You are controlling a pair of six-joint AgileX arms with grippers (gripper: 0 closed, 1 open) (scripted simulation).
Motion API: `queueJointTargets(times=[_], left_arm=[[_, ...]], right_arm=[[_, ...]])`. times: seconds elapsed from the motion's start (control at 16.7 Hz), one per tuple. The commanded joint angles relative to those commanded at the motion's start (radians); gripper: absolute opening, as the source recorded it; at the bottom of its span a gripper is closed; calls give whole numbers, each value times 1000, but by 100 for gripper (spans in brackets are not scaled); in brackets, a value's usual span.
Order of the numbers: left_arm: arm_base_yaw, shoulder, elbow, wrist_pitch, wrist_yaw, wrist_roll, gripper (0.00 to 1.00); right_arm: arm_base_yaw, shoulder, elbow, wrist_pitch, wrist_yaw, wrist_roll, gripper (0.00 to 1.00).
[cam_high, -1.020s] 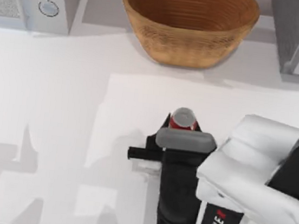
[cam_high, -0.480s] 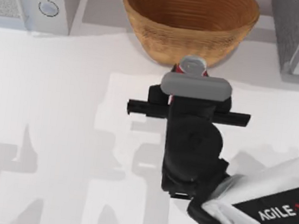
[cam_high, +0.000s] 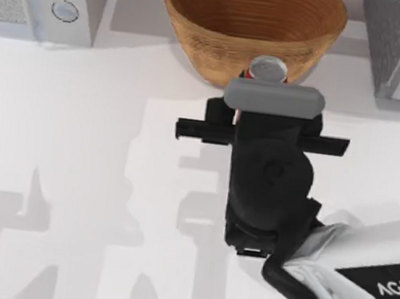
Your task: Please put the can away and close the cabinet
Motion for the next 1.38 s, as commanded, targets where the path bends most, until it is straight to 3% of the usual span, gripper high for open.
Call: queueJointTargets(times=[0.24,0.48,1.38], left_arm=[[0,0,0,0,0,0,100],[0,0,0,0,0,0,100],[0,0,0,0,0,0,100]], right_arm=[[-30,-61,-26,-35,-31,-1,0],[-133,-267,-115,-153,-137,-3,0],[-756,-1531,-652,-871,-782,-19,0]])
